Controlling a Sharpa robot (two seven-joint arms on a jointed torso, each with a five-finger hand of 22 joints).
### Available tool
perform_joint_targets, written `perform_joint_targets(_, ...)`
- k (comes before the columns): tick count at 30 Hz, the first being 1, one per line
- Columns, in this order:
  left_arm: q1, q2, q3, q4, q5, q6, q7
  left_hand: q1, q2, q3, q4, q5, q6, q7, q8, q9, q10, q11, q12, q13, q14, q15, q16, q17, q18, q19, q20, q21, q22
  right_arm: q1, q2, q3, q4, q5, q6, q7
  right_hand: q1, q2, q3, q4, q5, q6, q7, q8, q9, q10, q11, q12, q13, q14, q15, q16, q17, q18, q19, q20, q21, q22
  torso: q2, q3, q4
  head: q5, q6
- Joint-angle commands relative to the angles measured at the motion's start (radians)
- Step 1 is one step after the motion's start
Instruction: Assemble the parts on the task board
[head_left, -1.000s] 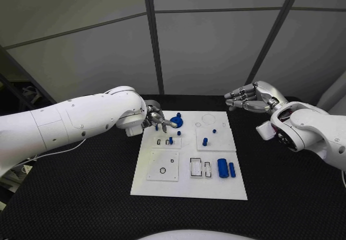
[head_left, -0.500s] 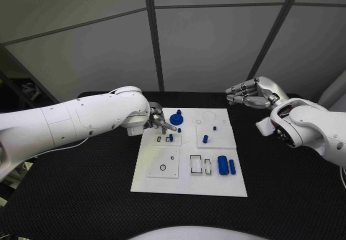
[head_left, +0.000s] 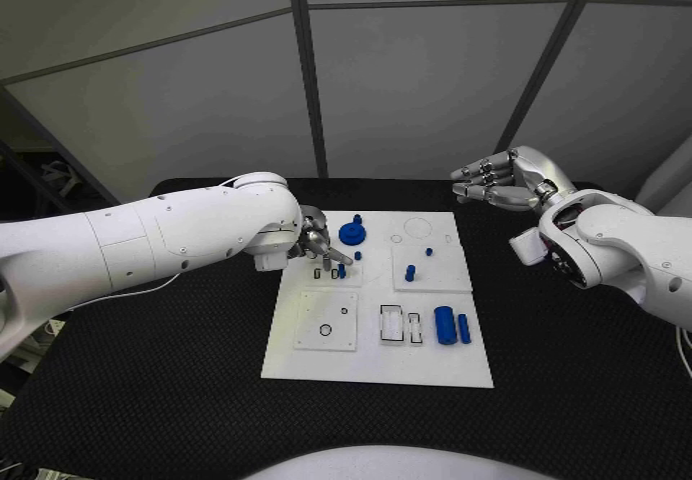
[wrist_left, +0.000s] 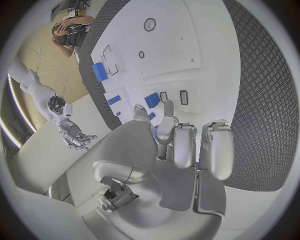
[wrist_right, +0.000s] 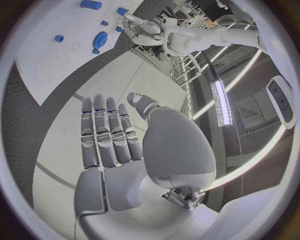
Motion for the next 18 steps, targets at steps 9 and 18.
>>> perform_joint_targets(9, 0.002, 0.006, 0.000, 0.007, 0.007, 0.011, -0.007, 0.017, 0.003, 0.008, -0.008, 0.002, 0.000, -0.001, 0.002, 0.007, -0.006, 0.000, 0.000, 0.004, 0.056, -0.001, 0.000, 0.092, -0.018, 0.023, 0.002, 0.007, 0.056, 0.002, 0.011, 0.001, -0.011, -0.002, -0.003, 0.000, -0.004, -0.005, -0.002, -0.005, 0.014, -0.008, 0.010, -0.002, -0.001, -0.004, 0.006, -0.003, -0.005, -0.010, 0.004, -0.004, -0.008, 0.004, 0.002, 0.009, -0.018, -0.009, 0.000, 0.0010, 0.0003, 0.000, -0.005)
perform_joint_targets(18, 0.002, 0.017, 0.000, -0.003, 0.009, 0.008, -0.006, 0.023, 0.007, 0.014, -0.011, 0.003, 0.000, -0.001, 0.002, 0.010, -0.006, 0.000, 0.000, 0.004, 0.056, -0.001, 0.000, 0.092, -0.018, 0.023, 0.002, 0.007, 0.056, 0.002, 0.016, 0.001, -0.015, -0.002, -0.001, -0.004, -0.004, -0.004, -0.001, -0.006, 0.025, -0.009, 0.012, -0.001, 0.000, -0.006, 0.008, -0.002, -0.007, -0.015, 0.006, -0.004, -0.014, 0.004, 0.003, 0.011, -0.031, -0.017, 0.000, 0.0013, -0.0010, 0.000, -0.007)
